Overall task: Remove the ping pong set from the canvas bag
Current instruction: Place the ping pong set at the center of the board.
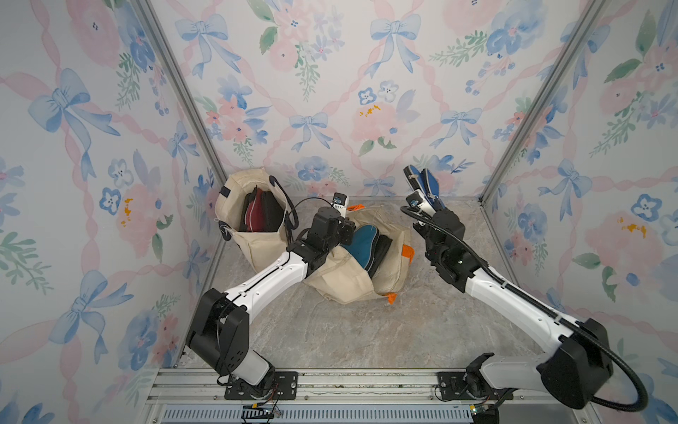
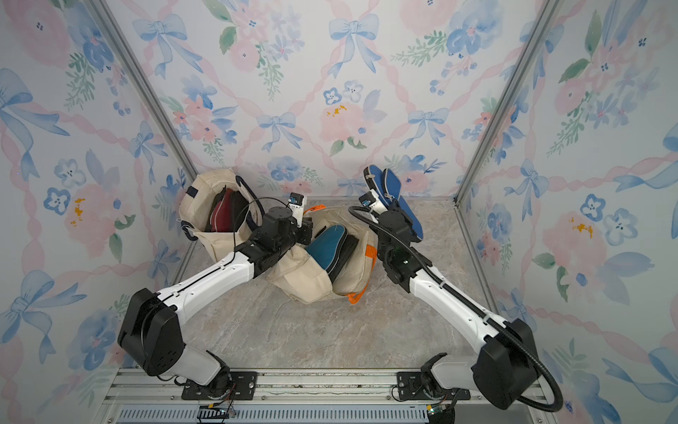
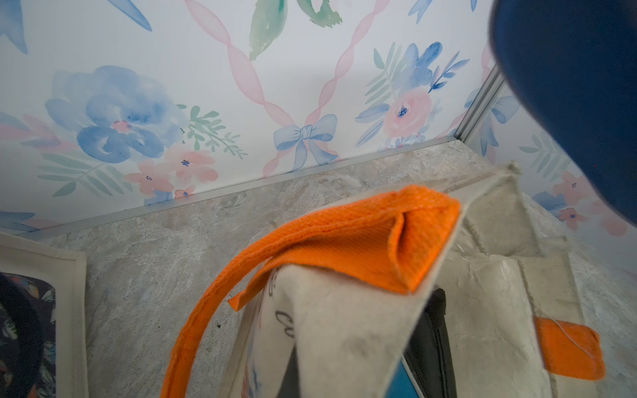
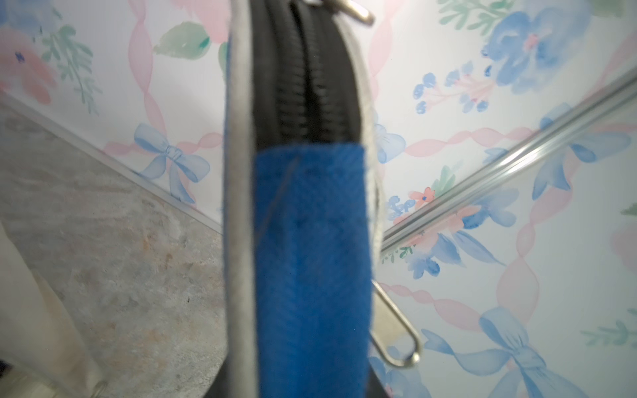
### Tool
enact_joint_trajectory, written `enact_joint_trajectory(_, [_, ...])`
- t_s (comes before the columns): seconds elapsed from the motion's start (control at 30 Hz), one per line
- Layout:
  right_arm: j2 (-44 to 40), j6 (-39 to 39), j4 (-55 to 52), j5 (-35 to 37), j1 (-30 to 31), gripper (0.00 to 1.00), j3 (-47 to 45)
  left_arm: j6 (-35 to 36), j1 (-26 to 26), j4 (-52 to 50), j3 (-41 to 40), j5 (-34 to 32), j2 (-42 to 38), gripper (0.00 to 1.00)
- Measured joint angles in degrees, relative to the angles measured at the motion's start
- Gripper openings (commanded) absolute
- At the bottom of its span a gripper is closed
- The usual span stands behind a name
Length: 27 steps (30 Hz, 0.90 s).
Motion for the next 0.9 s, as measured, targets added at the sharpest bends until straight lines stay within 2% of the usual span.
enact_joint_trajectory(0.17, [6.97, -8.83, 4.81, -1.53, -3.43, 0.13, -0.02, -0.37, 0.00, 0.00, 0.00, 0.55, 0.00, 0.00])
enact_joint_trajectory(0.33, [12.41, -16.17, 15.98, -2.27, -6.73, 0.13, -2.14, -0.63, 0.07, 0.00, 0.00, 1.22, 0.00, 0.00])
enact_joint_trajectory(0.63, [17.99, -17.64, 21.59, -3.37, -14.10, 0.13, -4.26, -1.07, 0.11, 0.00, 0.00, 2.40, 0.00, 0.00])
enact_joint_trajectory(0.9, [28.11, -20.48, 29.77, -2.97, -16.48, 0.13, -4.24, -1.68, 0.59, 0.00, 0.02, 3.26, -0.02, 0.00])
